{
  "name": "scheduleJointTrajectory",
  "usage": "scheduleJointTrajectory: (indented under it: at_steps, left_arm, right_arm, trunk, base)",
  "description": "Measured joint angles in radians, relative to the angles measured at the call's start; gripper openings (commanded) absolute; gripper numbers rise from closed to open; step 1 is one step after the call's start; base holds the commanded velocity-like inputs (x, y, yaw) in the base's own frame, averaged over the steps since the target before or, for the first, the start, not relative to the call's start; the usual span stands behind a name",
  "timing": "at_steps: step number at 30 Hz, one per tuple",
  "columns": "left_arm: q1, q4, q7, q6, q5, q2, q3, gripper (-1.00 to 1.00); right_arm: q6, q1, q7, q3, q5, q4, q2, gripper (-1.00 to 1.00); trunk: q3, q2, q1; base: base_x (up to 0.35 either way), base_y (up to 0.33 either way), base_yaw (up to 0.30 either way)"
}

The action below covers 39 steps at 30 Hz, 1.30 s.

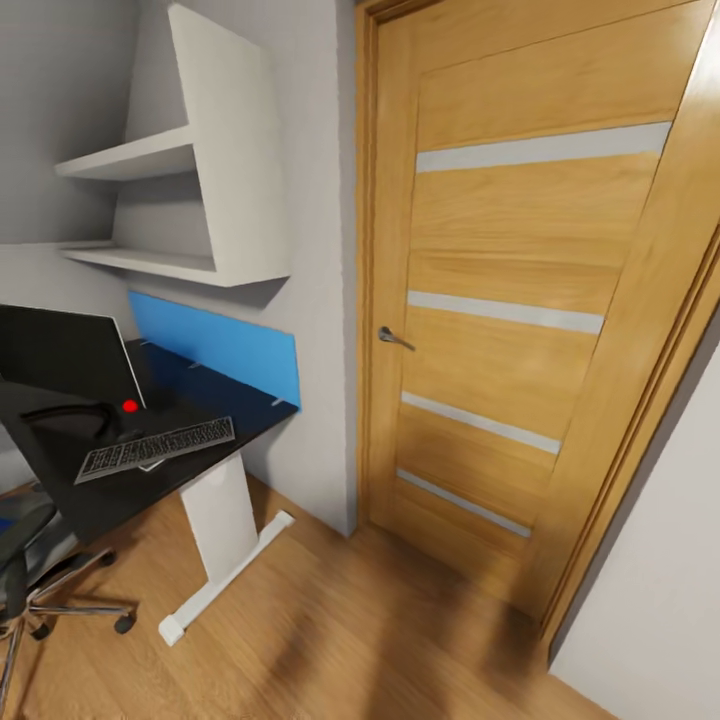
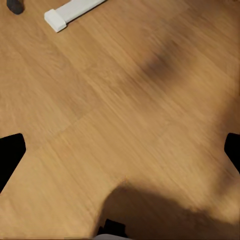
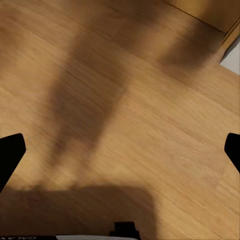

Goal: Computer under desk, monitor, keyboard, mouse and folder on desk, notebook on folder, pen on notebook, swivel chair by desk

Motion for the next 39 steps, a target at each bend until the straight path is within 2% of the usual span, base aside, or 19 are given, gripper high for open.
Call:
scheduleJointTrajectory:
  at_steps: [5, 8, 9, 11, 13, 15, 18, 21, 25, 39]
  left_arm:
    - [0.000, 0.000, 0.000, 0.000, 0.001, 0.000, 0.001, 1.00]
    - [0.000, 0.000, 0.000, 0.000, 0.000, 0.001, 0.001, 1.00]
    - [0.000, 0.000, 0.000, -0.003, 0.000, 0.000, 0.001, 1.00]
    - [0.000, 0.000, 0.000, -0.011, 0.000, 0.000, 0.001, 1.00]
    - [0.000, 0.000, 0.000, -0.024, 0.000, 0.000, 0.001, 1.00]
    - [0.000, 0.000, -0.001, -0.036, 0.000, 0.000, 0.001, 1.00]
    - [0.000, 0.002, -0.001, -0.060, 0.000, 0.000, 0.001, 1.00]
    - [0.000, 0.032, -0.002, -0.127, 0.001, 0.000, -0.001, 1.00]
    - [0.000, 0.053, -0.003, -0.175, 0.002, 0.000, -0.005, 1.00]
    - [0.000, 0.058, -0.001, -0.190, 0.002, -0.001, -0.007, 1.00]
  right_arm:
    - [0.000, 0.000, -0.039, 0.000, 0.000, -0.002, 0.000, 1.00]
    - [-0.030, 0.000, -0.063, 0.000, 0.000, -0.002, 0.001, 1.00]
    - [-0.063, 0.000, -0.091, 0.001, 0.004, -0.002, 0.001, 1.00]
    - [-0.087, 0.000, -0.125, 0.003, 0.020, -0.001, 0.002, 1.00]
    - [-0.107, 0.000, -0.158, 0.002, 0.069, 0.000, 0.004, 1.00]
    - [-0.112, 0.000, -0.171, 0.001, 0.091, 0.001, 0.004, 1.00]
    - [-0.113, 0.000, -0.178, 0.001, 0.102, 0.001, 0.004, 1.00]
    - [-0.114, 0.000, -0.182, 0.000, 0.107, 0.001, 0.004, 1.00]
    - [-0.114, 0.000, -0.183, 0.000, 0.109, 0.001, 0.004, 1.00]
    - [-0.114, 0.000, -0.183, 0.002, 0.110, 0.002, 0.004, 1.00]
  trunk:
    - [0.000, 0.000, 0.000]
    - [0.000, 0.000, 0.000]
    - [0.000, 0.000, 0.000]
    - [0.000, 0.000, 0.000]
    - [0.000, 0.000, 0.000]
    - [0.000, 0.000, 0.000]
    - [0.000, 0.000, 0.000]
    - [0.000, 0.000, 0.000]
    - [0.000, 0.000, 0.000]
    - [0.000, 0.000, 0.000]
  base:
    - [0.000, 0.000, 0.279]
    - [0.000, 0.000, 0.284]
    - [0.000, 0.000, 0.285]
    - [0.000, 0.000, 0.285]
    - [0.000, 0.000, 0.286]
    - [0.000, 0.000, 0.286]
    - [0.000, 0.000, 0.286]
    - [0.000, 0.000, 0.286]
    - [0.000, 0.000, 0.286]
    - [0.000, 0.000, 0.286]
